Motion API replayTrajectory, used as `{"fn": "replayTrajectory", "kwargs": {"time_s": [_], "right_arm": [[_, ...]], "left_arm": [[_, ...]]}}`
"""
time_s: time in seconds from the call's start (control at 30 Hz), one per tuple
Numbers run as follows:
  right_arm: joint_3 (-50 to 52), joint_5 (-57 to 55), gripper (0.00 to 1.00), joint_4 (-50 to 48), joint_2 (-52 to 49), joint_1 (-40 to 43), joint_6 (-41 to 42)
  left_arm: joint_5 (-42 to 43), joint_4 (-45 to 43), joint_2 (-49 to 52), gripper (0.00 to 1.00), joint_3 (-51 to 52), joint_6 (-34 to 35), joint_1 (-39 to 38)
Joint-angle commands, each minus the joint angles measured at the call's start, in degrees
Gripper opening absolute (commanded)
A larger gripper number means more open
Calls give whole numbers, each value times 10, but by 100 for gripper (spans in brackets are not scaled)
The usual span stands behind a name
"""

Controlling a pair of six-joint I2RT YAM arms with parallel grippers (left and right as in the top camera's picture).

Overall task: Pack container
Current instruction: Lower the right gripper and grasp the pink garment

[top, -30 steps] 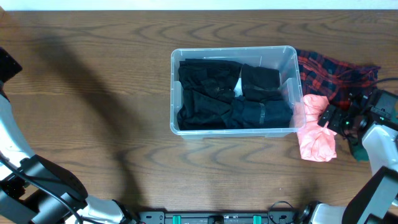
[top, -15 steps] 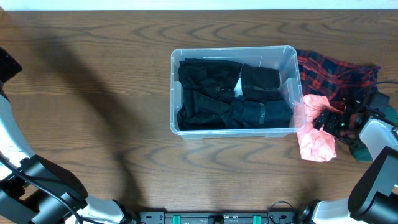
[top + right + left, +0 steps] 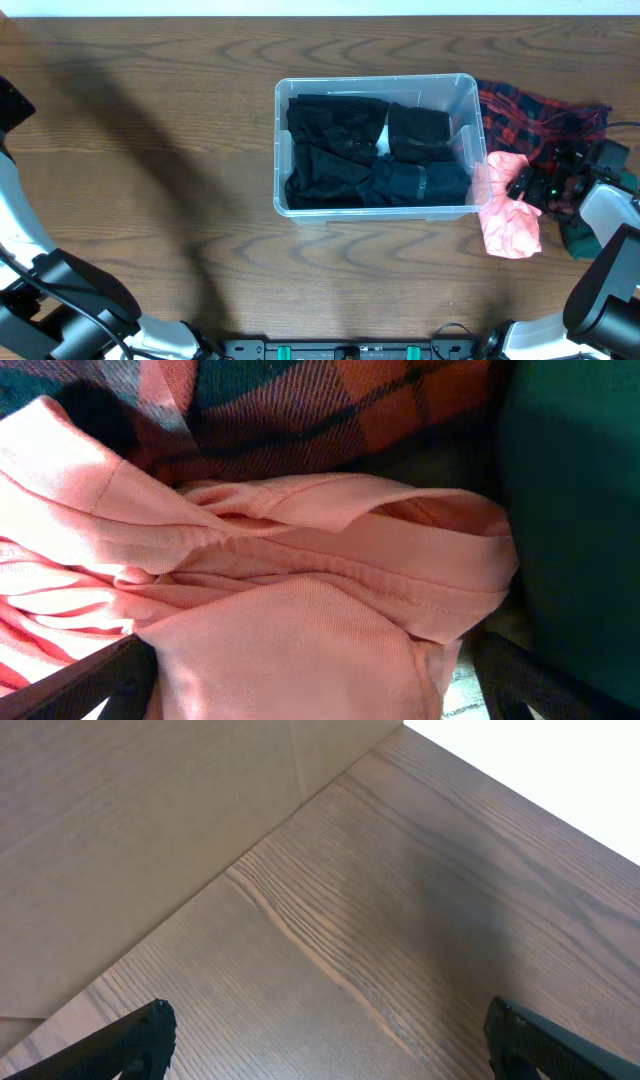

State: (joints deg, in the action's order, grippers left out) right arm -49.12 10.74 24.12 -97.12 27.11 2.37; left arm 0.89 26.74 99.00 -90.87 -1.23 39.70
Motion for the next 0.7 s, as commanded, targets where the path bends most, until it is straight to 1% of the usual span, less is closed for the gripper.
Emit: {"fn": "replayTrajectory", "kwargs": {"time_s": [0.0, 0.3, 0.33, 0.4, 0.67], "right_arm": [[22, 15, 99, 3, -44, 2, 8], [22, 29, 99, 9, -44, 2, 8], [22, 35, 99, 14, -44, 2, 12], [22, 34, 99, 26, -44, 3, 45], [22, 32, 99, 78, -44, 2, 82]], "left_arm": [[-3, 0, -2, 98, -4, 7, 2], [-3, 0, -2, 98, -4, 7, 2], [-3, 0, -2, 98, -4, 7, 2], [-3, 0, -2, 98, -4, 7, 2], [-3, 0, -2, 98, -4, 7, 2]]}}
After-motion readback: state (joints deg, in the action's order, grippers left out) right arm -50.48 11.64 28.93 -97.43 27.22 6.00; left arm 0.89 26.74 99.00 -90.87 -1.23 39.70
